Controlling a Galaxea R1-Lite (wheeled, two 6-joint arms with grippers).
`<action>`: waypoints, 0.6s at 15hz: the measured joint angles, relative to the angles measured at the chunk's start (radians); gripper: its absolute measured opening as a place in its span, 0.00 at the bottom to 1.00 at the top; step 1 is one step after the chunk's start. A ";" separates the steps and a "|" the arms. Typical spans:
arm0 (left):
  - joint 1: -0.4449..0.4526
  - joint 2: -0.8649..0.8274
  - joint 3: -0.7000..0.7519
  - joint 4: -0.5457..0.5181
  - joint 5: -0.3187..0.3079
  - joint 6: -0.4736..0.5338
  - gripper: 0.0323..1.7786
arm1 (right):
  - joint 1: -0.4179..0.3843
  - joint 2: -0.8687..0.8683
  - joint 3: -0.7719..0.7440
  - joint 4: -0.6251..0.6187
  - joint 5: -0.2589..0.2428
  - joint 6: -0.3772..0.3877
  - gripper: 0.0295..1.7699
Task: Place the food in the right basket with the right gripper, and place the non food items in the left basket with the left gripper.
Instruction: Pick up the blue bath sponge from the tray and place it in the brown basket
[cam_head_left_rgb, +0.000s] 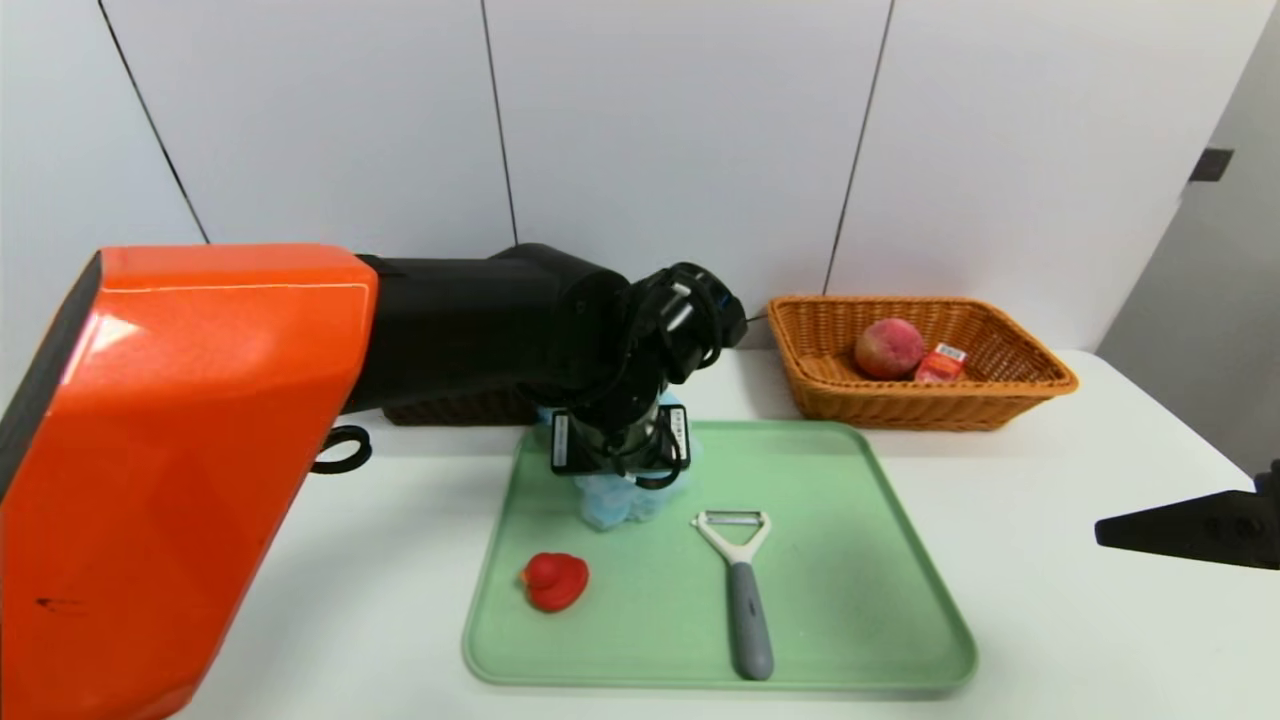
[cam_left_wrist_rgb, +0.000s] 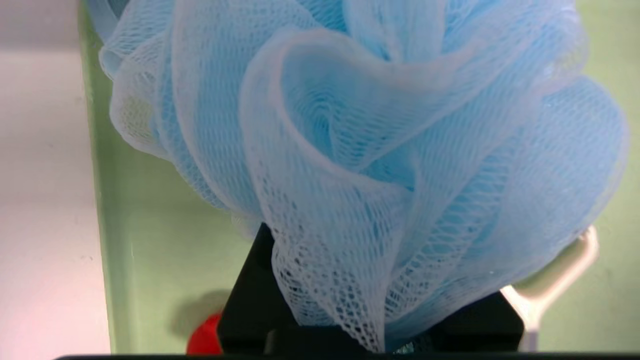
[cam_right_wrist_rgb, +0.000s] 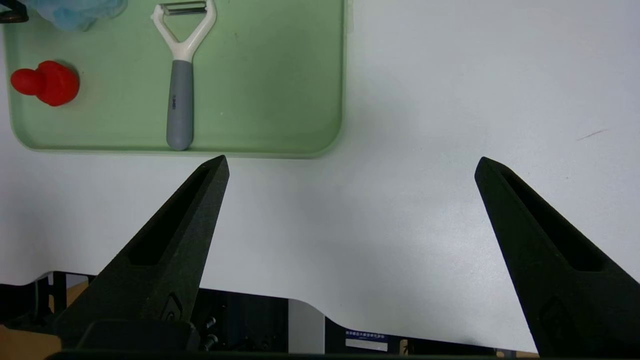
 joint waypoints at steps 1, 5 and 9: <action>-0.003 -0.013 0.000 0.001 -0.030 0.000 0.27 | 0.000 -0.003 0.003 0.000 -0.001 0.000 0.96; -0.030 -0.066 0.001 0.003 -0.154 0.000 0.25 | 0.000 -0.018 0.011 0.000 0.000 -0.001 0.96; -0.052 -0.133 0.002 -0.026 -0.163 0.012 0.24 | 0.000 -0.033 0.016 0.000 -0.001 0.009 0.96</action>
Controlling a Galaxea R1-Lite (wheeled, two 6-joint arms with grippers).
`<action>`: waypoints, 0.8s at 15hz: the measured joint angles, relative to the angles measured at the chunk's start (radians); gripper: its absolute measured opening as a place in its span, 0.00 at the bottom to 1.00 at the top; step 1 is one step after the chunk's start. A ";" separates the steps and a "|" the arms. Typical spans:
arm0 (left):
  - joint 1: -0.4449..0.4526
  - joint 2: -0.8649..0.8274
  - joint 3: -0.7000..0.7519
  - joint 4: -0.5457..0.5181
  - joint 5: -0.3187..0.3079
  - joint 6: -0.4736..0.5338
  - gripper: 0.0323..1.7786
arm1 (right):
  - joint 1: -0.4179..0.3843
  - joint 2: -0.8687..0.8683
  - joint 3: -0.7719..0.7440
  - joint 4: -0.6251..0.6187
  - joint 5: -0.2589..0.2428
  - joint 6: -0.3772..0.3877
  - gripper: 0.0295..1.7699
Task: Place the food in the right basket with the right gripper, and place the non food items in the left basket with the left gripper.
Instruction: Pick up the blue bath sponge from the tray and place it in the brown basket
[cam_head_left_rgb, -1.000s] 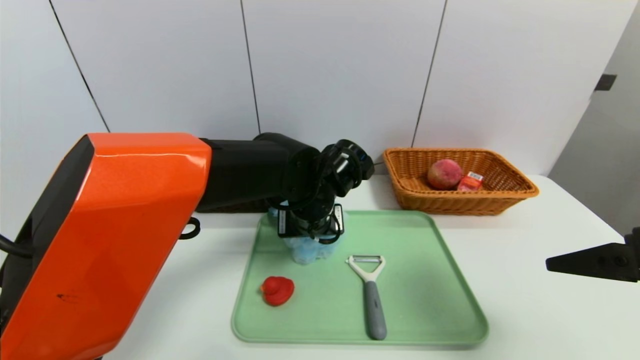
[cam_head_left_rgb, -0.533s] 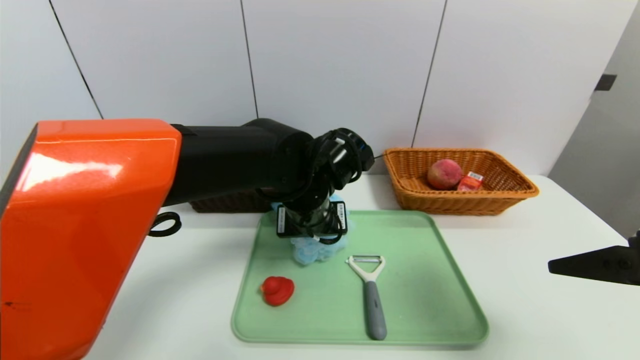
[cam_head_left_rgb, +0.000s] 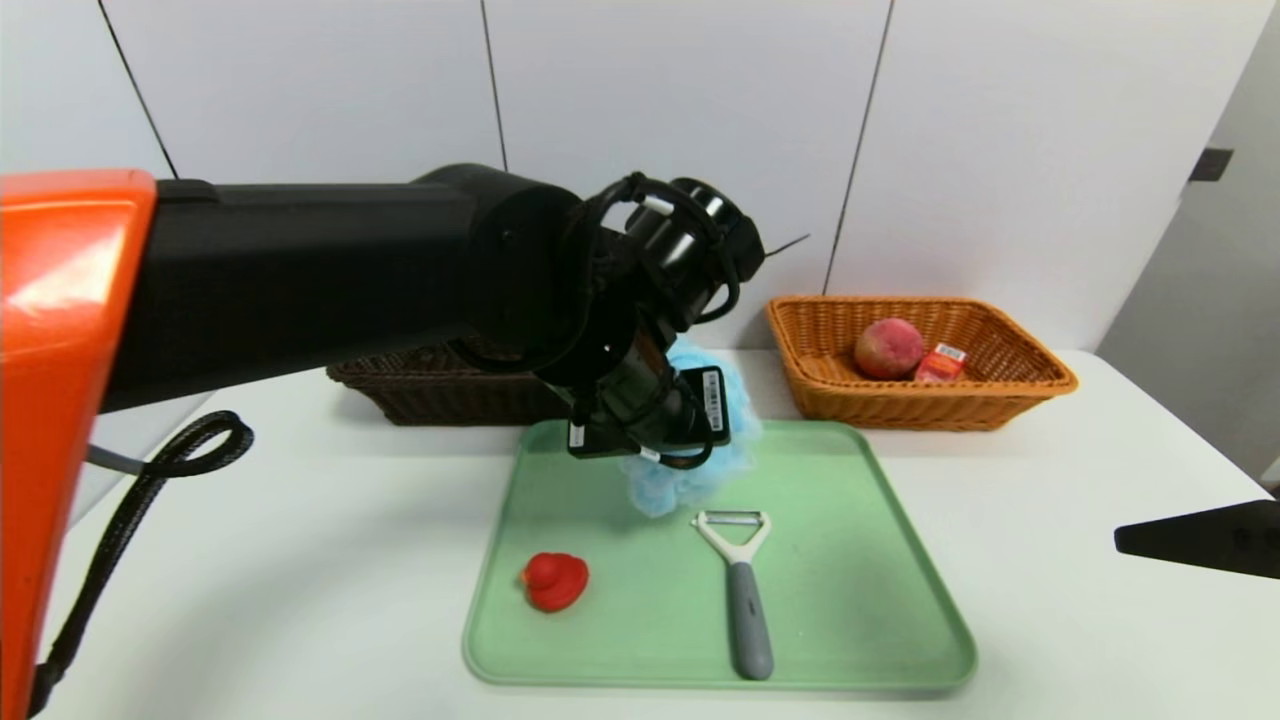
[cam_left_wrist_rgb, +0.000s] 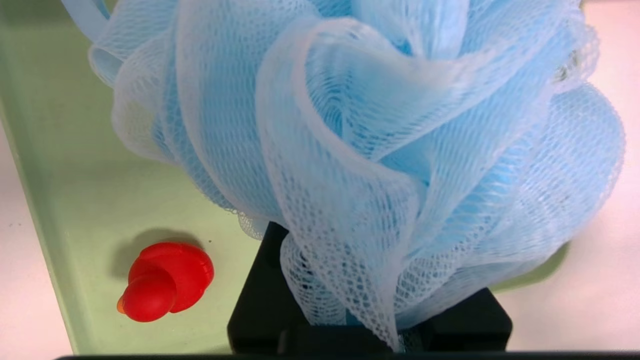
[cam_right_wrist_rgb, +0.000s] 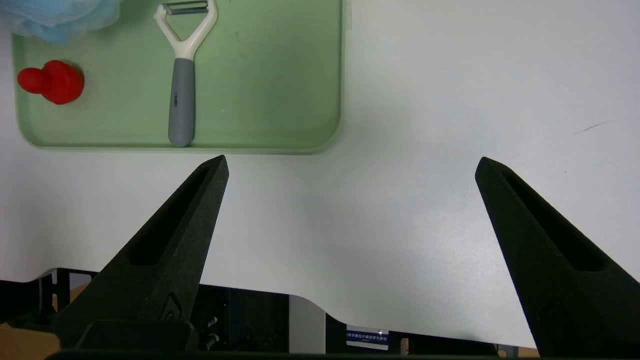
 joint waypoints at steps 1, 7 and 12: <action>-0.001 -0.024 0.000 -0.017 0.000 0.001 0.24 | 0.000 -0.002 0.002 0.000 -0.001 0.001 0.96; 0.087 -0.231 -0.002 -0.125 0.005 0.059 0.22 | -0.001 0.004 0.005 -0.003 0.002 0.004 0.96; 0.337 -0.320 -0.002 -0.217 0.005 0.101 0.22 | -0.007 0.025 0.026 -0.108 0.002 -0.004 0.97</action>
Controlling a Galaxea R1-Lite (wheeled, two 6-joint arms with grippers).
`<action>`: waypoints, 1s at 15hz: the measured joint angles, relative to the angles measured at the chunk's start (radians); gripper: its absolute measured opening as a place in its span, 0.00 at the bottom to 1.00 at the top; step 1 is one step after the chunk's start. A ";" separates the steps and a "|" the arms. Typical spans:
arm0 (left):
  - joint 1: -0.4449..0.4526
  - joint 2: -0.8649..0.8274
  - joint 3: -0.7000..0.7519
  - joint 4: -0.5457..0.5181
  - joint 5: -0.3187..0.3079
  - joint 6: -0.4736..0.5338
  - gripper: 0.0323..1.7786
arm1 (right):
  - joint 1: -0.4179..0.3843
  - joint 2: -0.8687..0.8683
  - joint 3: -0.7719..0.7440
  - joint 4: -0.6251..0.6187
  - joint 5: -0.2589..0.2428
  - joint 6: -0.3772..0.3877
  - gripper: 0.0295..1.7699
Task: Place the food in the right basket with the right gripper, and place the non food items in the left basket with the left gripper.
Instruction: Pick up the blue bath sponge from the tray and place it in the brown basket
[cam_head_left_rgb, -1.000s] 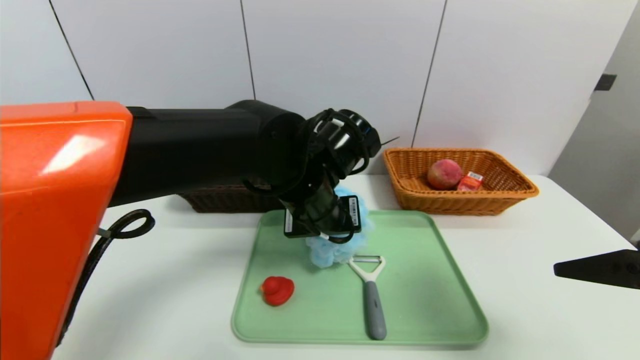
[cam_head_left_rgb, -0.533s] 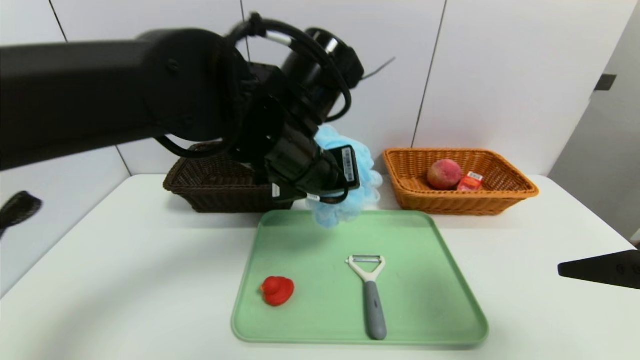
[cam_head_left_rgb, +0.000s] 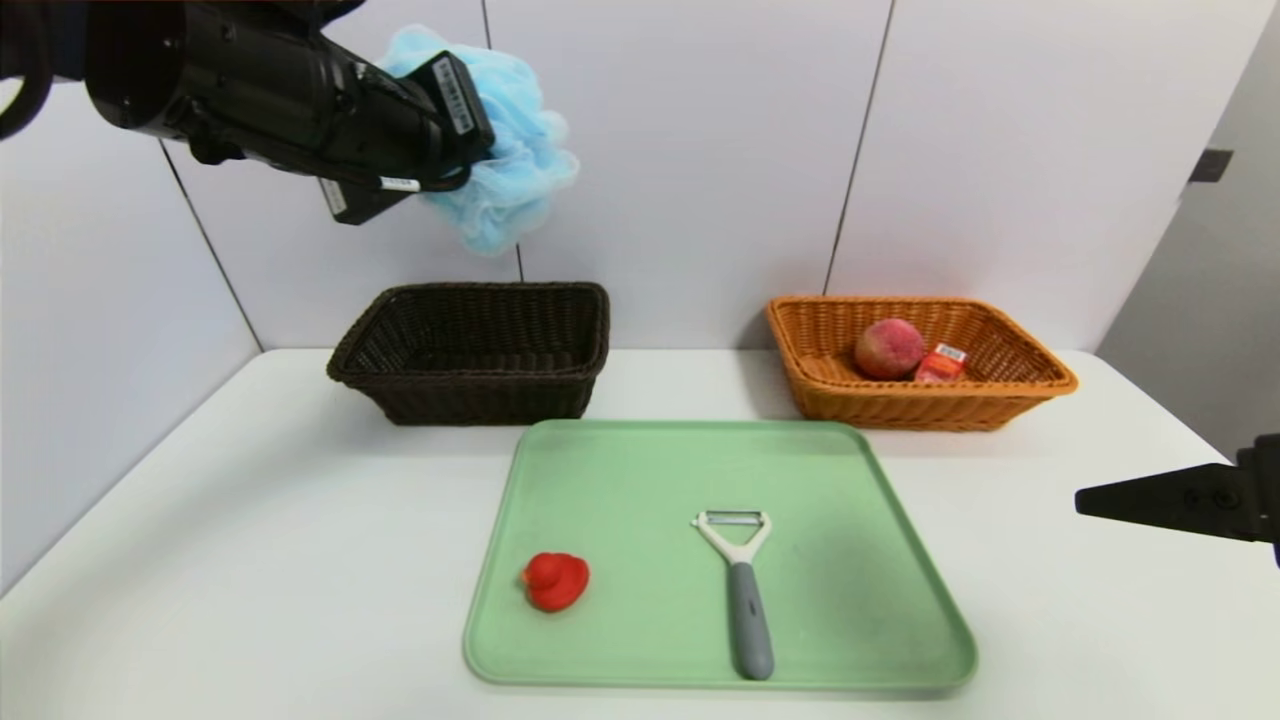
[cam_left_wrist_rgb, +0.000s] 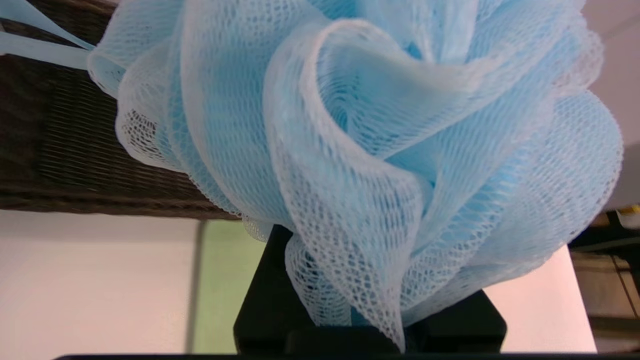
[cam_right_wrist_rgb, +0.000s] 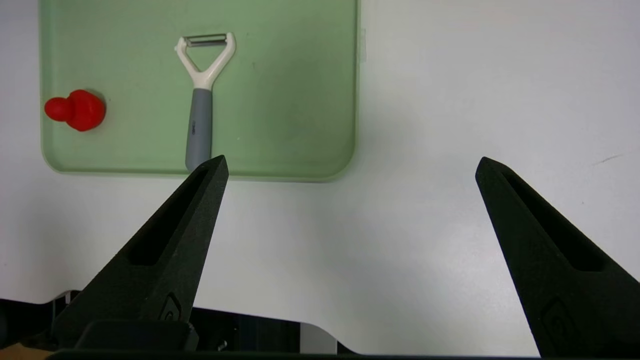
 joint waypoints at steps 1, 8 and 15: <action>0.047 0.000 0.000 -0.003 0.000 0.020 0.22 | -0.001 0.004 0.004 -0.004 0.000 -0.002 0.97; 0.223 0.102 0.006 -0.004 -0.014 0.229 0.22 | -0.019 0.016 0.008 -0.006 -0.001 -0.008 0.97; 0.330 0.277 0.006 -0.010 -0.047 0.427 0.21 | -0.022 0.043 0.004 -0.035 -0.001 -0.010 0.97</action>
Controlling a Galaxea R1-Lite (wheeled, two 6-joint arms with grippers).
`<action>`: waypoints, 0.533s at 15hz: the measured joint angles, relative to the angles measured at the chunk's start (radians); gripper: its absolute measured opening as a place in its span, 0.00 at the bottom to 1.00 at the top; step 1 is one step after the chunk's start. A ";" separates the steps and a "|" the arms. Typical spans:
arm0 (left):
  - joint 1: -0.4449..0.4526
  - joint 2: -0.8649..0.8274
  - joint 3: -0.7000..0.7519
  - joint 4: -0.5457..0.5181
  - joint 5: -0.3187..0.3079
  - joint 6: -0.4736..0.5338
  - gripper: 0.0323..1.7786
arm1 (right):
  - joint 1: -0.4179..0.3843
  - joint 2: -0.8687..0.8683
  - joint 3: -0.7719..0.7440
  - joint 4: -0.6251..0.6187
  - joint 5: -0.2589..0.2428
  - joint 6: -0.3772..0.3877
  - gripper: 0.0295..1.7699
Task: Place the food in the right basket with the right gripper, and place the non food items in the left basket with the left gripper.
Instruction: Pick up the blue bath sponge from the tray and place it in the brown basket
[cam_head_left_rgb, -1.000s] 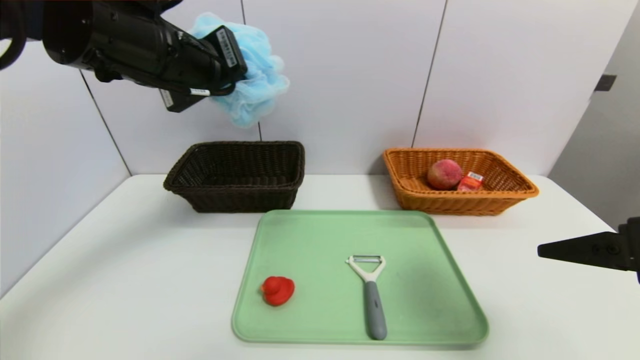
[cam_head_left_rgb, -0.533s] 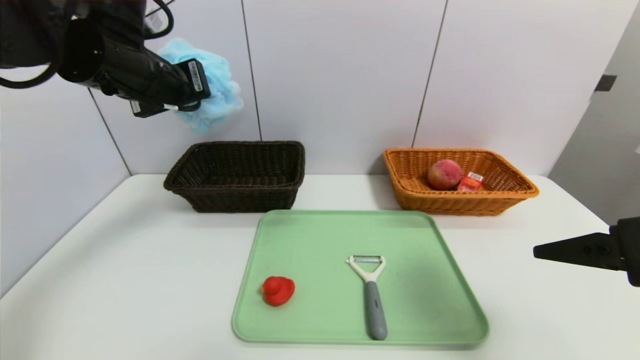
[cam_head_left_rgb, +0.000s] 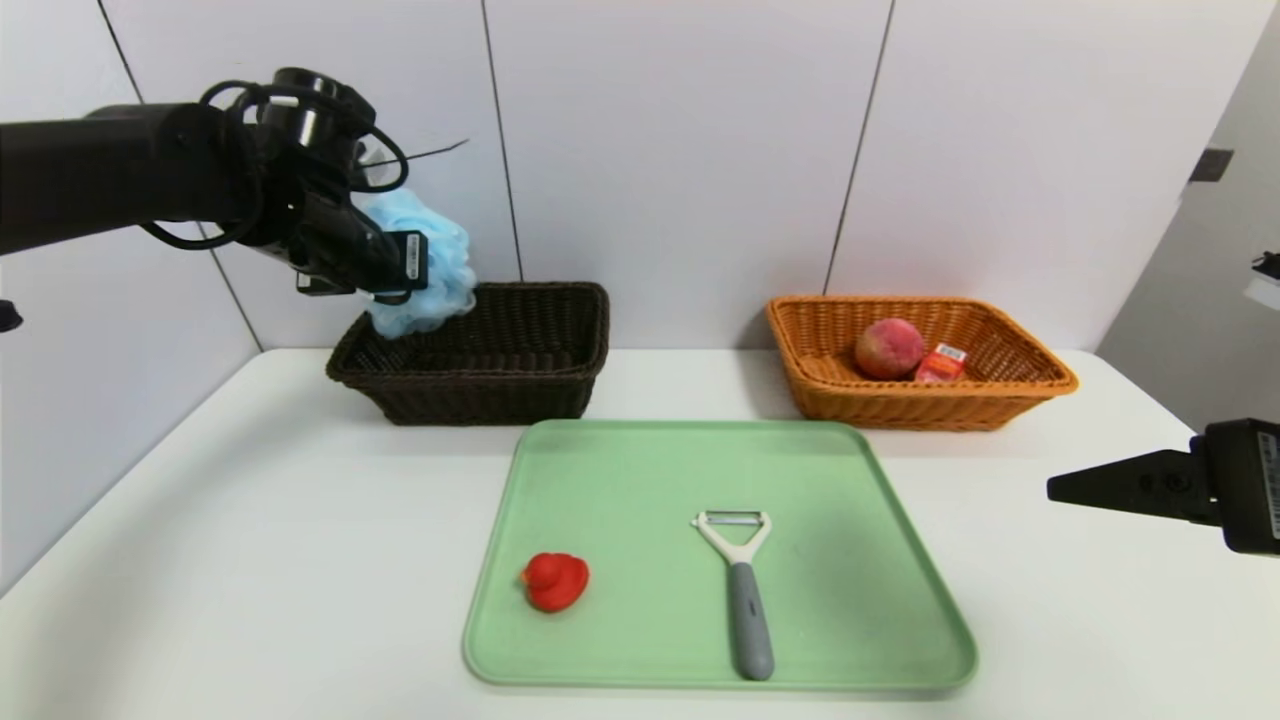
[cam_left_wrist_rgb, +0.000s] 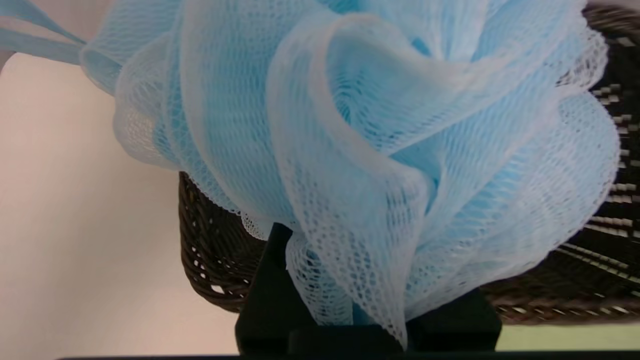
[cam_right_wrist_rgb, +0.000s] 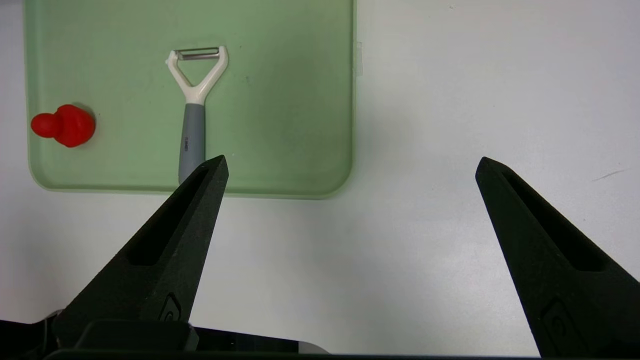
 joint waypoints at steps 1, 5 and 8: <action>0.013 0.021 -0.002 -0.004 -0.001 0.003 0.21 | 0.000 0.001 0.000 0.000 0.000 0.001 0.97; 0.027 0.071 -0.006 -0.009 -0.041 0.003 0.21 | 0.001 0.006 0.000 0.000 0.003 0.004 0.97; 0.032 0.100 -0.006 -0.021 -0.043 0.000 0.37 | 0.001 0.007 0.000 0.000 0.003 0.006 0.97</action>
